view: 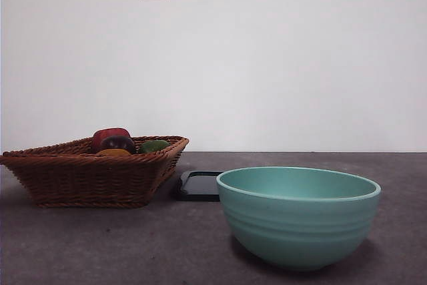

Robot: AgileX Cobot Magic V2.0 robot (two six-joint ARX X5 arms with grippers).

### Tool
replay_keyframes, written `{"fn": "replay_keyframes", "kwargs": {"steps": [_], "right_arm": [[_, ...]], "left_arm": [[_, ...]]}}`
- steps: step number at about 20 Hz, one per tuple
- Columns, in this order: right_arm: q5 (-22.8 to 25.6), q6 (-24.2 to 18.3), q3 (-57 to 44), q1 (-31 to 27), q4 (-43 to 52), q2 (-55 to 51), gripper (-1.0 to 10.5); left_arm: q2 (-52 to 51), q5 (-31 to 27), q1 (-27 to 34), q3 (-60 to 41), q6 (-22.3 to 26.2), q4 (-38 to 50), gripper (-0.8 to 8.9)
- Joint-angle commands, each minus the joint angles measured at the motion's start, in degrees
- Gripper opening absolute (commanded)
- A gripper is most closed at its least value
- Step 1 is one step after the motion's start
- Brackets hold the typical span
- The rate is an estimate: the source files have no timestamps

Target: Pick up the wifruite, put it on the bowl, pick up the plate, put it on desk

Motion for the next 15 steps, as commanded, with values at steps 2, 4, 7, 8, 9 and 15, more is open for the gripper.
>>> {"fn": "replay_keyframes", "kwargs": {"steps": [2,4,7,8,9,15], "right_arm": [[-0.1,0.0,1.0,0.3,0.3,0.3,6.6],[-0.1,0.0,1.0,0.3,0.3,0.3,6.6],[-0.2,0.0,1.0,0.3,0.2,0.3,6.6],[-0.1,0.0,1.0,0.3,0.3,0.3,6.6],[-0.1,0.0,1.0,0.3,0.2,0.3,6.6],[-0.1,0.0,1.0,0.3,0.3,0.3,6.6]], "left_arm": [[3.3,-0.5,-0.2,1.2,-1.0,-0.7,5.61],[5.3,-0.8,-0.2,1.2,-1.7,-1.0,5.61],[8.9,-2.5,-0.2,1.2,-4.1,-0.8,5.61],[10.3,-3.4,-0.2,1.2,-4.7,-0.7,5.61],[11.5,-3.7,-0.2,1.2,-4.9,-0.7,5.61],[21.2,-10.1,-0.3,1.3,-6.8,-0.5,5.58]]}}
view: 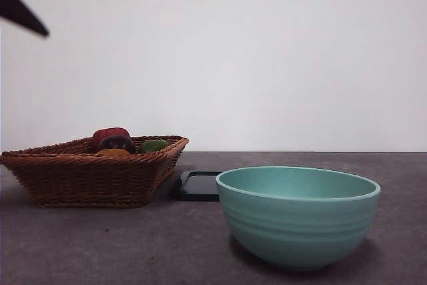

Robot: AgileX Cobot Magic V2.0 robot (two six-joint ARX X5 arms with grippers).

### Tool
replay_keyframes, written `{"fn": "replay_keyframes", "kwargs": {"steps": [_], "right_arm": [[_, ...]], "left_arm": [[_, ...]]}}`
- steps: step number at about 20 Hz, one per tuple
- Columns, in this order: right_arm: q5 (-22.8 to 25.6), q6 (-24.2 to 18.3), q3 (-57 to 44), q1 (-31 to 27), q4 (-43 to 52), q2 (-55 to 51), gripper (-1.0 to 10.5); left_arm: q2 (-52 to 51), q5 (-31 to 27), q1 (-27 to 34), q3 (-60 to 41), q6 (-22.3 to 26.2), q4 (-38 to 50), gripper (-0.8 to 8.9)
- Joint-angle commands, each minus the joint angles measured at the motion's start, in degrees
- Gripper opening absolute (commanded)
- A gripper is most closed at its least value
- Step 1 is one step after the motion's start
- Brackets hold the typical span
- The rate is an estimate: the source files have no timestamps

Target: Pick up the wifruite, put it on the bowl, pick up the plate, put it on desk

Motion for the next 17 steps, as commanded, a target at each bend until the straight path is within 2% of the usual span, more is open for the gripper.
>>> {"fn": "replay_keyframes", "kwargs": {"steps": [1,11,14,17], "right_arm": [[-0.1,0.0,1.0,0.3,0.3,0.3,6.6],[-0.1,0.0,1.0,0.3,0.3,0.3,6.6],[-0.1,0.0,1.0,0.3,0.3,0.3,6.6],[-0.1,0.0,1.0,0.3,0.2,0.3,6.6]], "left_arm": [[4.7,-3.1,-0.3,1.6,-1.5,0.6,5.58],[26.0,-18.9,-5.5,10.6,-1.2,0.7,5.57],[31.8,-25.2,-7.0,13.7,-1.2,1.2,5.57],[35.9,-26.6,-7.3,15.0,-1.4,2.8,5.57]]}}
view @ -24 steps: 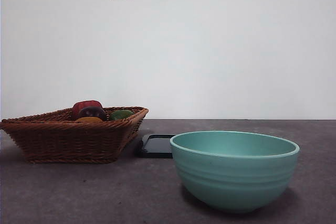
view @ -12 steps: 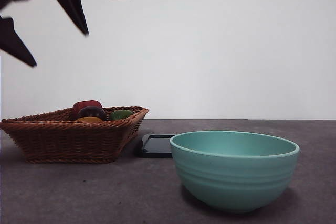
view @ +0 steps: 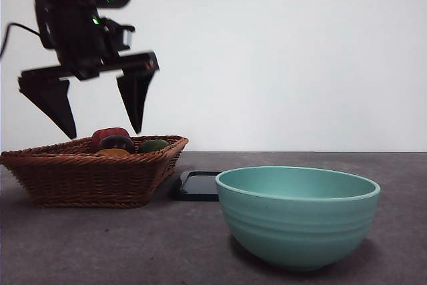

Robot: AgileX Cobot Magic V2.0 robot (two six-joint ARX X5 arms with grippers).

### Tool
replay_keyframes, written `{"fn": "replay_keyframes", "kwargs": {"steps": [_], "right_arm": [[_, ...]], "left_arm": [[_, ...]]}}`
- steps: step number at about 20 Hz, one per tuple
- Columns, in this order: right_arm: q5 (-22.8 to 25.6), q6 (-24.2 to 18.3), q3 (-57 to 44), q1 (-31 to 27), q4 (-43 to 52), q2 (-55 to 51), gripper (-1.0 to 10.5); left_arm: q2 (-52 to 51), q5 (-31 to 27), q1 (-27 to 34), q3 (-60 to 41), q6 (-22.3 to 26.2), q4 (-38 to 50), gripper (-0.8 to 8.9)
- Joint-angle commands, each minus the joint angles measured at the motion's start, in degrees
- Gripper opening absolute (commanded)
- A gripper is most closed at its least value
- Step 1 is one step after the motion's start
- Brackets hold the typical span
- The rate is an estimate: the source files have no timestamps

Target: Pick up the wifruite, put it on the bowl, pick up the plate, put it on desk

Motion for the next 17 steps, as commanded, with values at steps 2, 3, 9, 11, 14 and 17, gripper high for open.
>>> {"fn": "replay_keyframes", "kwargs": {"steps": [2,3,9,11,14,17], "right_arm": [[-0.1,0.0,1.0,0.3,0.1,0.3,6.6],[-0.1,0.0,1.0,0.3,0.0,0.3,6.6],[-0.1,0.0,1.0,0.3,-0.9,0.3,6.6],[-0.1,0.0,1.0,0.3,-1.5,0.3,6.6],[-0.1,0.0,1.0,0.3,-1.6,0.3,6.6],[-0.1,0.0,1.0,0.3,-1.5,0.3,6.6]], "left_arm": [[4.6,-0.4,-0.2,1.4,0.0,2.8,5.57],[5.4,-0.4,-0.2,1.4,0.0,3.4,5.57],[8.7,-0.4,-0.2,1.4,0.0,4.7,5.57],[8.7,-0.4,-0.2,1.4,0.0,4.6,5.5],[8.8,-0.3,0.2,1.4,0.0,4.2,4.88],[8.9,-0.2,0.5,1.4,0.0,3.6,4.87]]}}
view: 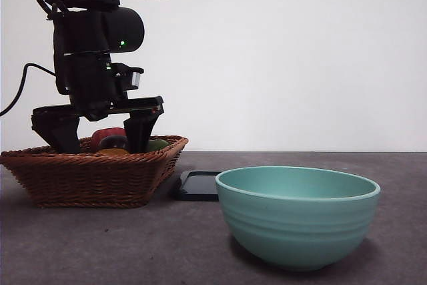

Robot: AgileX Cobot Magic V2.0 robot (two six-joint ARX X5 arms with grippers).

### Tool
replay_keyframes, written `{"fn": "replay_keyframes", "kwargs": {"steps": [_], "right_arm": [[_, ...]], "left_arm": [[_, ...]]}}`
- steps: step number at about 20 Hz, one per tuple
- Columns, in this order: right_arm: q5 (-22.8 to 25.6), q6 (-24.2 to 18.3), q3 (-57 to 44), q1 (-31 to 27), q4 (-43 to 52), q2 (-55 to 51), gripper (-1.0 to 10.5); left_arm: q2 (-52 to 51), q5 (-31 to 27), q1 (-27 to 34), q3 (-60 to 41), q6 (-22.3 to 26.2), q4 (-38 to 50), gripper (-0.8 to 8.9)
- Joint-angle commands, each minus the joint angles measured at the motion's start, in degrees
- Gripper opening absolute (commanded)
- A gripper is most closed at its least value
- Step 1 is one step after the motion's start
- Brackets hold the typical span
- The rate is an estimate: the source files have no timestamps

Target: Pick up the wifruite, put it on the bowl, pick up the plate, put it on desk

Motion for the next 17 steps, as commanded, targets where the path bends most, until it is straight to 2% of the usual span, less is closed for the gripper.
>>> {"fn": "replay_keyframes", "kwargs": {"steps": [1,3,7,11,14,17], "right_arm": [[-0.1,0.0,1.0,0.3,0.4,0.3,6.6],[-0.1,0.0,1.0,0.3,0.4,0.3,6.6],[-0.2,0.0,1.0,0.3,0.4,0.3,6.6],[-0.1,0.0,1.0,0.3,0.5,0.3,6.6],[-0.2,0.0,1.0,0.3,0.5,0.3,6.6],[-0.1,0.0,1.0,0.3,0.5,0.3,6.6]], "left_arm": [[1.4,0.0,0.1,1.3,0.0,-0.2,4.62],[1.7,0.5,0.2,1.3,0.1,-0.9,3.92],[3.4,2.9,0.3,1.3,0.1,-1.9,3.58],[3.9,2.9,0.4,2.1,0.0,-2.3,2.05],[3.8,3.0,0.4,5.8,0.1,-5.0,1.81],[3.4,3.0,0.4,12.1,0.2,-11.5,1.82]]}}
